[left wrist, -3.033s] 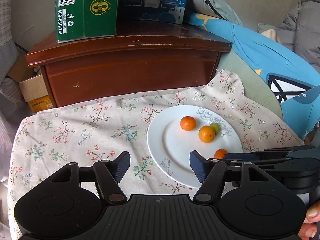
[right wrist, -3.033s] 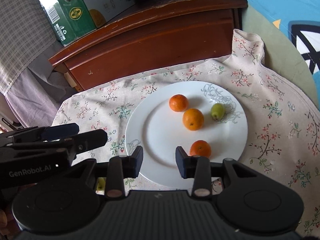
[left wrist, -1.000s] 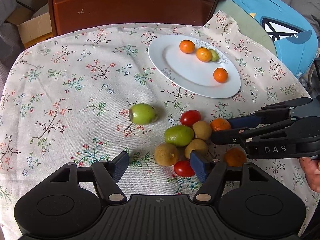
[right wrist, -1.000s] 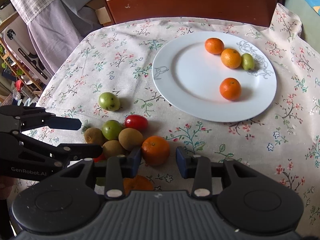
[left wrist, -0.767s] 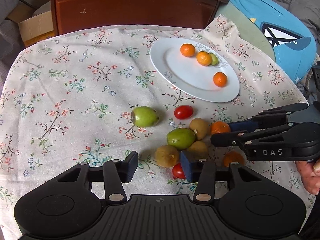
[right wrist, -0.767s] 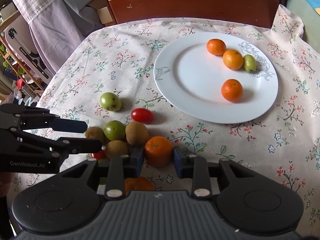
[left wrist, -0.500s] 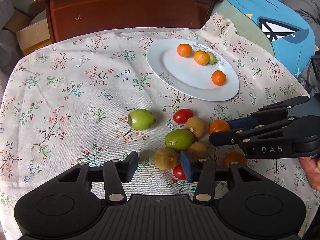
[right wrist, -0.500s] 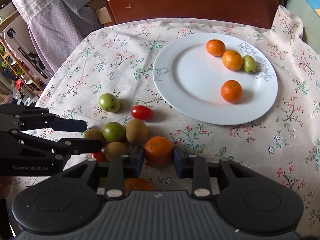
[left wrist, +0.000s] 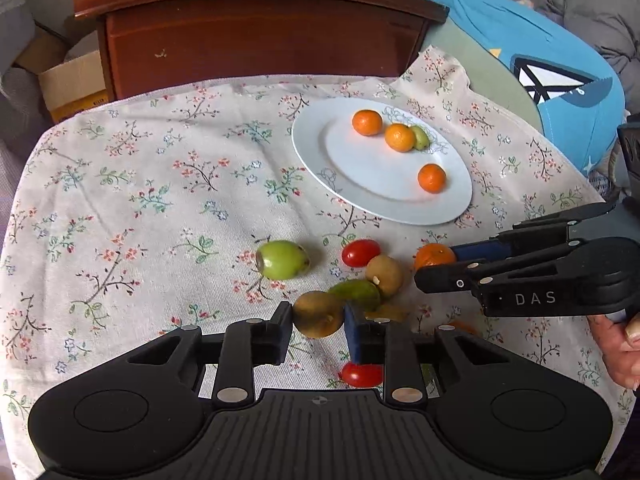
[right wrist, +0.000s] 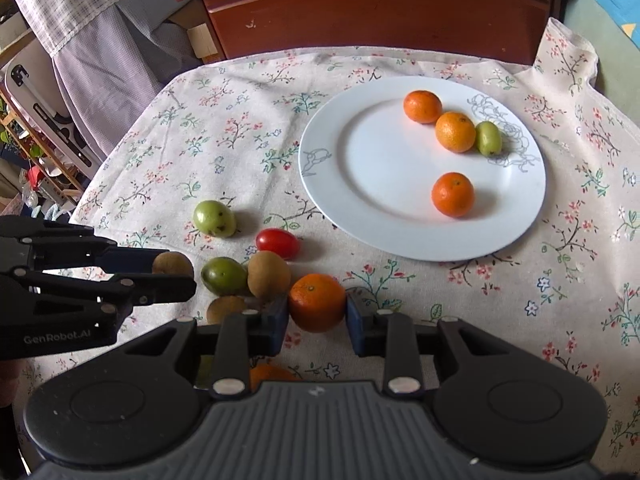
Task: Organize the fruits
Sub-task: 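Grasp a brown kiwi with the left gripper while the right gripper grasps an orange, then carry the kiwi and orange onto the white plate and open both grippers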
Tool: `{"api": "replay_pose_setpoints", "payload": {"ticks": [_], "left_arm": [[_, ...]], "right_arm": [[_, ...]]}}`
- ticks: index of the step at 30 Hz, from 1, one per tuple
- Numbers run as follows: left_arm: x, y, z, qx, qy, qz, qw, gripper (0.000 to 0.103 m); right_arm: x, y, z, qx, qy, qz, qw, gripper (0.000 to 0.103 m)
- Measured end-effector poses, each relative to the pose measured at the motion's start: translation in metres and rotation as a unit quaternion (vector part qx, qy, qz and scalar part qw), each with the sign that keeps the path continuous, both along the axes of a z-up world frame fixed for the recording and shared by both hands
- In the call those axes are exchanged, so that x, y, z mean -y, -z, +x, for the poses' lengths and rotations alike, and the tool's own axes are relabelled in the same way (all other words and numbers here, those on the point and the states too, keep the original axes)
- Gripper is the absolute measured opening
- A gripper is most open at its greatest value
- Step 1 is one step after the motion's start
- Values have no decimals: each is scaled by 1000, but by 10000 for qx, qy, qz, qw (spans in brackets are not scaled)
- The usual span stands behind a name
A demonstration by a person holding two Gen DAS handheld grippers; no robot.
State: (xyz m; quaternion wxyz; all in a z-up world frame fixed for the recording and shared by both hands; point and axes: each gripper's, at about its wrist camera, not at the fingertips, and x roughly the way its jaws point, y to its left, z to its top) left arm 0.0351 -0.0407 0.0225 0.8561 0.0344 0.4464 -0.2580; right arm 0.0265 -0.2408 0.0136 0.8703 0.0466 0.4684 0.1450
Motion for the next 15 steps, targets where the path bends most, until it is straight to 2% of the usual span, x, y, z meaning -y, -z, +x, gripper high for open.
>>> {"api": "replay_pose_setpoints", "payload": {"ticks": [7,11,15], "left_arm": [[-5,-26,0,714,-237,-127,9971,25],[-5,-38,8,859,-303,-527,9944,25],[4,-40,17,983,-282,-639,9927,25]], "right_arm": [[7,-21,-1,289,82,159,9994,31],[17,-35,0,526,256,251,9980,30],[32,-39,5,568,614,176,9963,31]]}}
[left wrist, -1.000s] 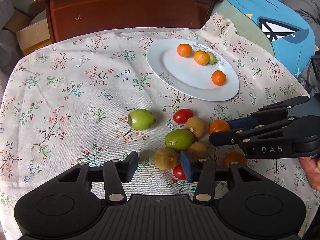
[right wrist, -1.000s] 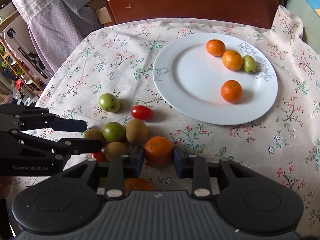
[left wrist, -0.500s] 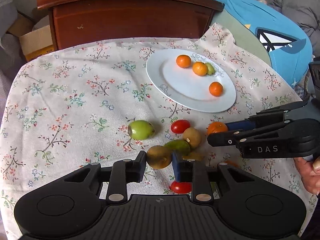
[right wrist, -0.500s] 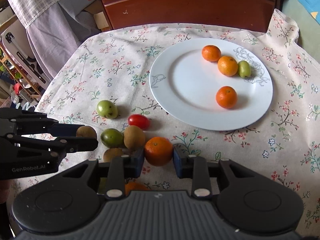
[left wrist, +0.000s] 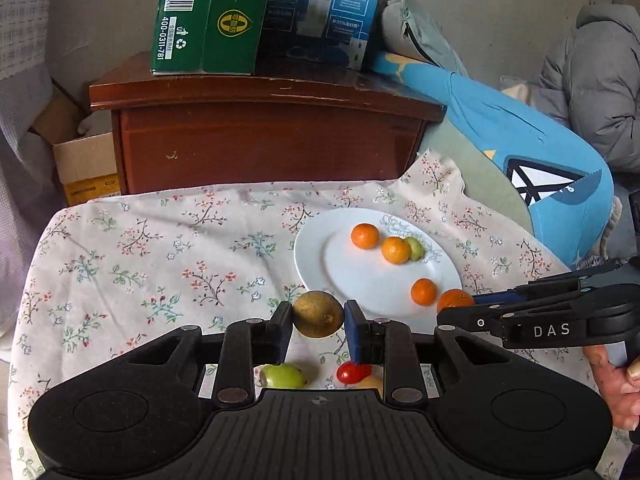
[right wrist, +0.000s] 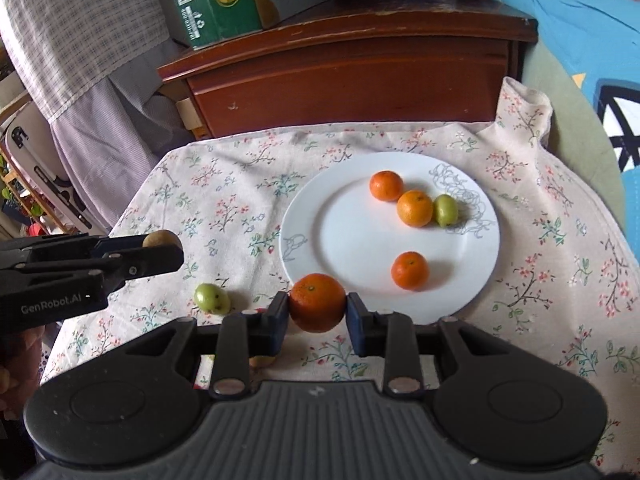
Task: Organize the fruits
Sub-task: 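Carry the kiwi and orange onto the white plate and open both grippers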
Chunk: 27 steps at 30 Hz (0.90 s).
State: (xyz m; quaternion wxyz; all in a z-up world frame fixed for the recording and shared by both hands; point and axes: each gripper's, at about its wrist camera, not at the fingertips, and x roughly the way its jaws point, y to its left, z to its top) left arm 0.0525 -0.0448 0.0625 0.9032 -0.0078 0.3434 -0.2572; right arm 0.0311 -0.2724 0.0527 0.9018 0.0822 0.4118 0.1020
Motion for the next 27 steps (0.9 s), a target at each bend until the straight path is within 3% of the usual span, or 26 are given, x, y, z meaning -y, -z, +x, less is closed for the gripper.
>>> {"api": "replay_pose_setpoints", "payload": {"ticks": [12,27], "left_arm": [[20,24,24,-404,103,-389,9984,25],[53,51,61,-718,152,-588,9956,26]], "right_arm": [[12,19,14,-443,578,121,9973,30],[18,34,28,-496,947,203,9941,31]]}}
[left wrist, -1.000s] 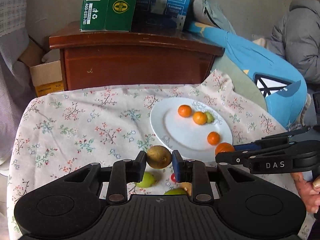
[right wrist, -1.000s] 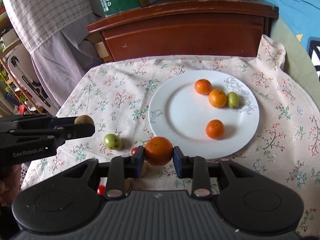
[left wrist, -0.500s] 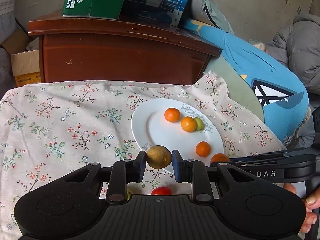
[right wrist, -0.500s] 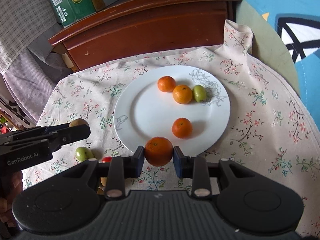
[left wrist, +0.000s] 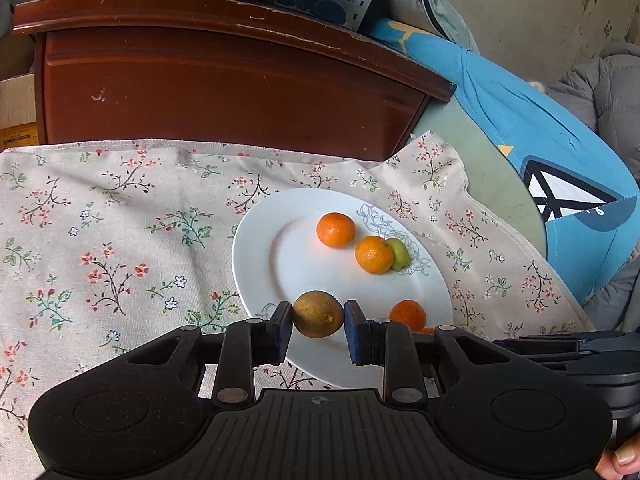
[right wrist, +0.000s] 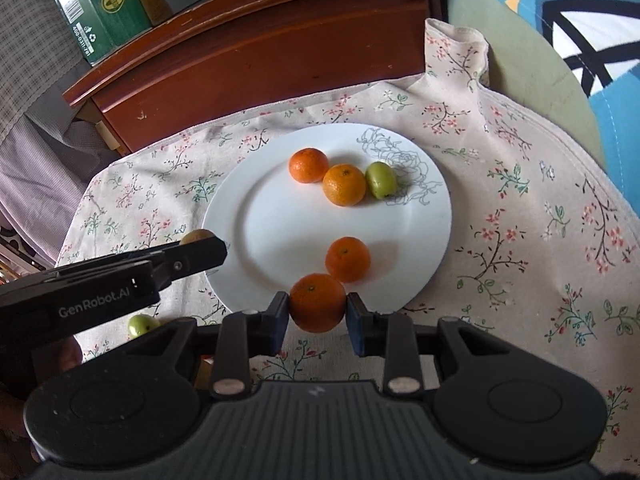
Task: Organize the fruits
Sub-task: 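Carry the kiwi and orange onto the white plate and open both grippers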
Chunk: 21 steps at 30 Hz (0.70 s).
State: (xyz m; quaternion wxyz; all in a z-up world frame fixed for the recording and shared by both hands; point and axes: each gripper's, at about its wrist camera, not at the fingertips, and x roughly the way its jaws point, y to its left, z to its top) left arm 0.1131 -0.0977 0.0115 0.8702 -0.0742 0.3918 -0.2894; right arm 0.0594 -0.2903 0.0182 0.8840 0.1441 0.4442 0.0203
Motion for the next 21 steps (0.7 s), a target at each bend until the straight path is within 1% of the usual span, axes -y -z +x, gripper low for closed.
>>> {"api": "replay_pose_setpoints", "payload": {"ticks": [1,4,5,6,8,11,15,17,19,21], "left_arm": [[1,1,0,-28,-43,-24,10000,28],[1,-3,0,-80,-50,-90,9999,29],[1,-6,0,-59,-68,-92,9999,33],[1,-10,0,-44,-116,-68,9999,48],[-3,-18,-3,54,-252,-56,9997,66],[-9,-29,-4,107,-258,-41,9996,66],[-21,-38,-4,-26,-353,97,9993,66],[-28,-43,-6,-68,-386,268,9989,66],[-36,-48,-9,-53,-362,534,9979,66],[-45,-53,-13,-27,-341,714,9969,66]], "right_arm": [[1,0,1,9,10,11,10000,32],[4,-3,-1,143,120,51,9998,35],[5,-5,-1,191,135,88,9997,35],[6,-6,-2,233,157,117,9995,35],[7,-10,-2,301,222,136,9992,35],[9,-15,-3,375,269,168,9988,35],[13,-19,-4,404,348,298,9981,36],[15,-20,-5,410,370,353,9978,36],[15,-21,-6,435,338,373,9978,36],[13,-22,-6,436,287,362,9980,36]]}}
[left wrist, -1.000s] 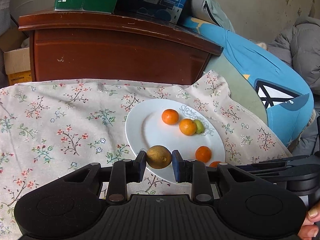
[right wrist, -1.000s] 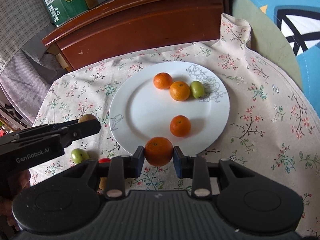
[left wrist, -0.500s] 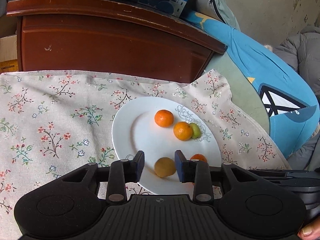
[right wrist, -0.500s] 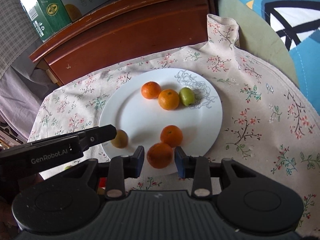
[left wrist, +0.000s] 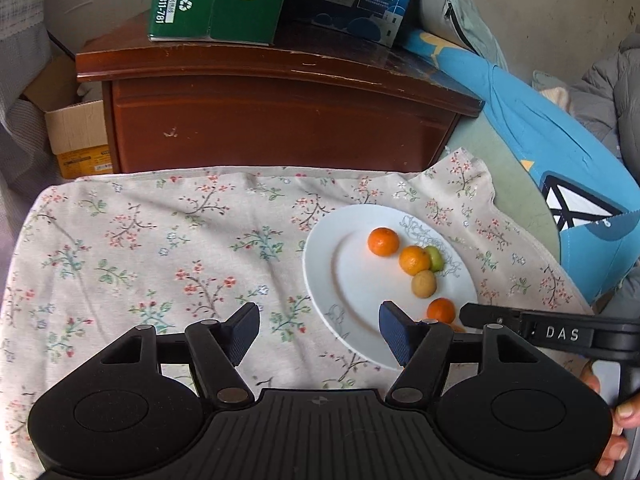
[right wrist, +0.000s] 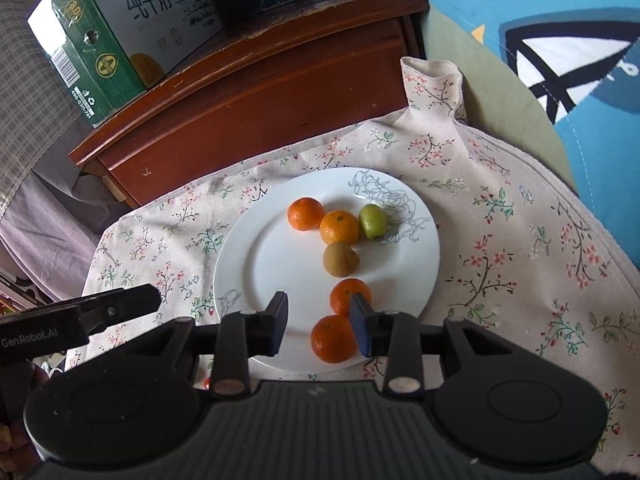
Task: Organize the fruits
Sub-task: 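Carry the kiwi and orange onto the white plate and open both grippers, then move both open grippers back to the fruit cluster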
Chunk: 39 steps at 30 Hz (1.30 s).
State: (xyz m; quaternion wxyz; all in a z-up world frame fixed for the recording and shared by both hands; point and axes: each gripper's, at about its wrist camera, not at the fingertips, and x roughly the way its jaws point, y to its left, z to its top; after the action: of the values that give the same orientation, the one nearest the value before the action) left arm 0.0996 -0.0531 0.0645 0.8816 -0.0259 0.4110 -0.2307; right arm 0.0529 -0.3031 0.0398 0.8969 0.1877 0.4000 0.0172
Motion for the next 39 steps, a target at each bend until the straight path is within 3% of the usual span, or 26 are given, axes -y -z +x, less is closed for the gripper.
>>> {"api": "replay_pose_setpoints", "payload": {"ticks": [6,14,24,34,39], "left_arm": [[-23,0,-13,19,-172,424,9990,66],[-34,17,-11,-314,-356,595,9971,66],[-23,35,-10,-556,-81,798,9952,66],[-10,44,-18,-475,303,1018,9932,66],[-4,49,-20,-471,429,1056,9924,66]], "right_arm": [[-12,3,0,-57,-255,-82,9996,37],[-24,6,-3,-136,-484,-168,9986,37],[-42,5,-29,-273,-1005,-352,9939,40],[-69,23,-65,-614,-1911,-646,9775,40],[-74,28,-69,-720,-2077,-751,9726,40]]}}
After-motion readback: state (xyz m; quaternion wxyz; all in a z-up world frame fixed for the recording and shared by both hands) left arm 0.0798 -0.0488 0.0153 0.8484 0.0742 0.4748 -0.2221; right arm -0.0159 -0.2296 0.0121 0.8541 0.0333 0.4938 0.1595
